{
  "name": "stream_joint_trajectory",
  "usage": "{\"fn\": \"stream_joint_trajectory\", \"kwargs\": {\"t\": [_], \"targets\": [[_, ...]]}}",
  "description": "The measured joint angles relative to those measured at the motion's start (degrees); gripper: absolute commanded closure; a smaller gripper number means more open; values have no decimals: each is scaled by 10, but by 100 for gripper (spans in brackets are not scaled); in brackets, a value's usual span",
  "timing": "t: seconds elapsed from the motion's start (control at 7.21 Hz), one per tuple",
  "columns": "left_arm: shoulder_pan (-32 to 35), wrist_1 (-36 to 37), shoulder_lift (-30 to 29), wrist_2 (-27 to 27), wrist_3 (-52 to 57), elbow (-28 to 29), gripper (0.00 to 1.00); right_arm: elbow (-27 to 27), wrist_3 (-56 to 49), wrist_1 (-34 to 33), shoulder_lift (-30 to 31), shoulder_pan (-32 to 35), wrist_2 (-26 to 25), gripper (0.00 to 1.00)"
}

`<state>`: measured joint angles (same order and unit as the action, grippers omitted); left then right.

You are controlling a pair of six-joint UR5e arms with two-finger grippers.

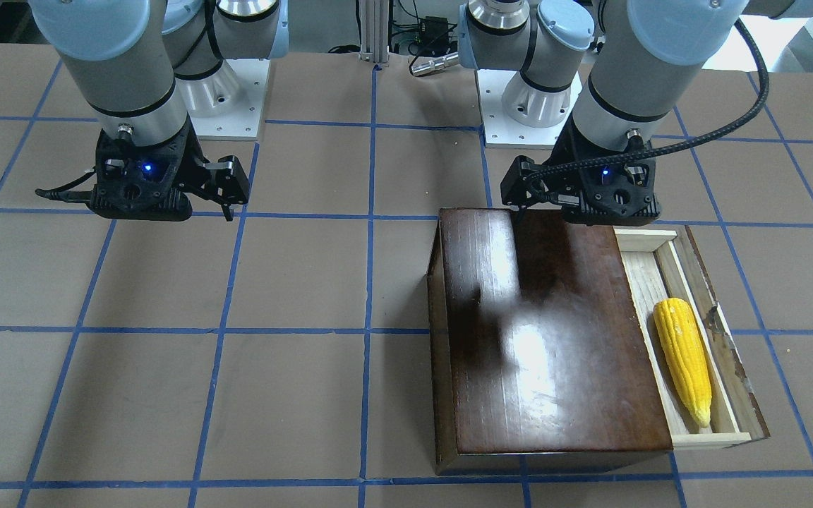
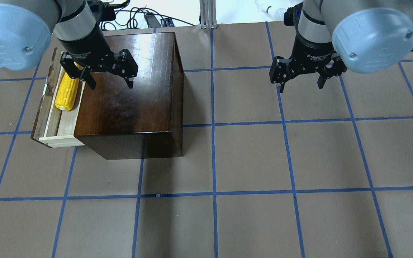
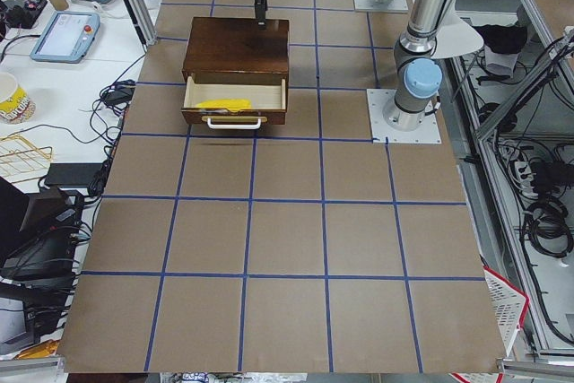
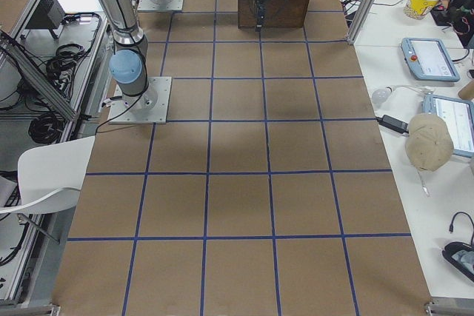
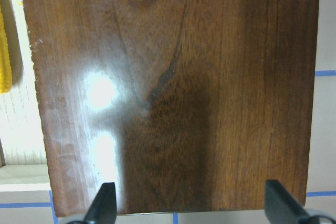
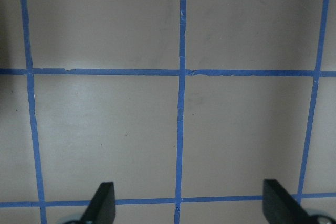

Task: Open drawer and put corn inside

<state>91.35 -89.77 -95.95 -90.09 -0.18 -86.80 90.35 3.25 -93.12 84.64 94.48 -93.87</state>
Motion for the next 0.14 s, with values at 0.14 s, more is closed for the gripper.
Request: {"fn": "stream_joint_trajectory", "kwargs": {"t": [0.14], "targets": [[0, 0, 1, 0, 0, 1, 0, 0, 0, 0, 0, 0, 0, 0]]}}
